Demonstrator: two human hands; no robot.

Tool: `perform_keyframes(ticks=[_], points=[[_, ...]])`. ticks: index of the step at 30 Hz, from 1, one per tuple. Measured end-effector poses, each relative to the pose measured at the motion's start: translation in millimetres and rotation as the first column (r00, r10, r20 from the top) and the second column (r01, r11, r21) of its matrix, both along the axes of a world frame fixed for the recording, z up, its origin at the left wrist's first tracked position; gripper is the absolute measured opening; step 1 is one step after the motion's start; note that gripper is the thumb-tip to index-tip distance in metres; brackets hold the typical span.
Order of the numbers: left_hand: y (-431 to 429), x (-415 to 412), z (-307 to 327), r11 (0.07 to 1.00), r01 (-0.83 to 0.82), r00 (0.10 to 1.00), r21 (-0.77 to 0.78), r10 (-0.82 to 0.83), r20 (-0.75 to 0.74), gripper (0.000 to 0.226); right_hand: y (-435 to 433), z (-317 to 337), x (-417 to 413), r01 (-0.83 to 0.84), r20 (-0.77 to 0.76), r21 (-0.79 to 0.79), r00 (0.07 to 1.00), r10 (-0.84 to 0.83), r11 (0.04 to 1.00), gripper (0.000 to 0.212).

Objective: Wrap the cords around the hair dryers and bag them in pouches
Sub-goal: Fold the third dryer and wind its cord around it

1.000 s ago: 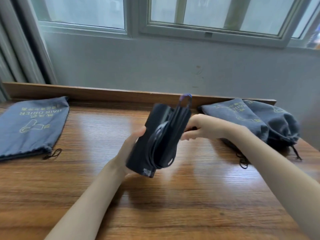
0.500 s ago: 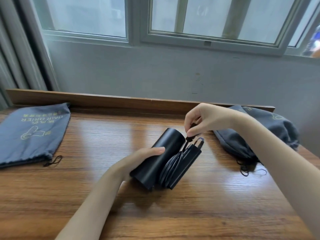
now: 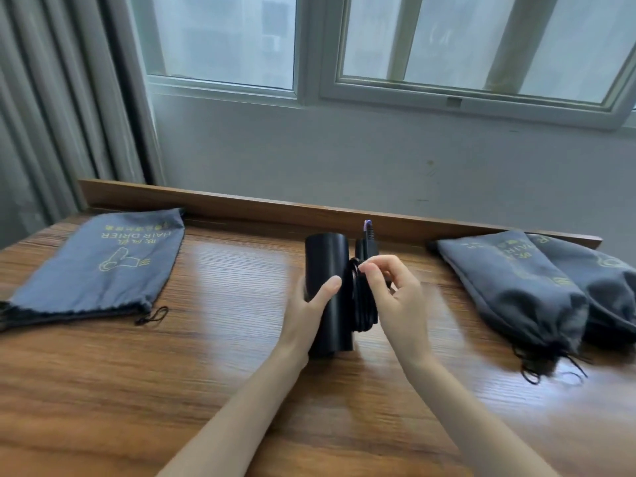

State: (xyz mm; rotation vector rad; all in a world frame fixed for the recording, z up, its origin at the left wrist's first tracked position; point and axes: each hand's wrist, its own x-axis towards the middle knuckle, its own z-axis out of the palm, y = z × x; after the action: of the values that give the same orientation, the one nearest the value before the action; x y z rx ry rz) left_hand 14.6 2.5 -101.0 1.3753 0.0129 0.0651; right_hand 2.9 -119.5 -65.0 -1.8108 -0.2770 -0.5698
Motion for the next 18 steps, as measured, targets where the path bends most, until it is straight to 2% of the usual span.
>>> perform_keyframes(ticks=[2,4,5,6,8,9,13,18], points=[[2.1,0.4,0.2,0.999,-0.046,0.998,0.013,0.046,0.044,0.033,6.4,-8.8,3.3,0.001,-0.068,0.174,0.998,0.011,0.985,0.017],[4.2,0.9,0.4,0.998,-0.067,0.994,-0.016,0.068,0.081,0.043,10.2,-15.8,8.1,0.044,-0.228,0.262,0.974,0.018,0.964,0.045],[5.2,0.6,1.0,0.997,-0.071,0.992,-0.030,0.074,0.100,0.045,11.9,-18.7,10.1,0.012,-0.325,0.331,0.940,0.102,0.944,0.058],[6.2,0.6,1.1,0.996,-0.081,0.990,-0.034,0.084,0.115,0.047,13.8,-20.0,10.2,-0.045,-0.408,0.433,0.880,0.241,0.900,0.061],[9.4,1.4,0.5,0.995,-0.097,0.988,-0.029,0.100,0.116,0.052,17.7,-21.5,8.4,-0.147,-0.465,0.613,0.728,0.505,0.777,0.050],[10.8,1.8,0.2,0.994,-0.102,0.989,-0.024,0.104,0.106,0.052,19.1,-22.2,7.8,-0.175,-0.463,0.640,0.689,0.557,0.748,0.048],[16.7,2.2,1.3,0.990,-0.141,0.989,-0.024,0.142,0.047,0.050,23.8,-22.9,16.0,-0.189,-0.459,0.672,0.653,0.603,0.716,0.046],[42.4,-4.1,3.4,0.983,-0.177,0.983,0.056,0.173,0.063,0.038,49.8,-24.2,21.5,-0.189,-0.450,0.681,0.655,0.607,0.708,0.026]])
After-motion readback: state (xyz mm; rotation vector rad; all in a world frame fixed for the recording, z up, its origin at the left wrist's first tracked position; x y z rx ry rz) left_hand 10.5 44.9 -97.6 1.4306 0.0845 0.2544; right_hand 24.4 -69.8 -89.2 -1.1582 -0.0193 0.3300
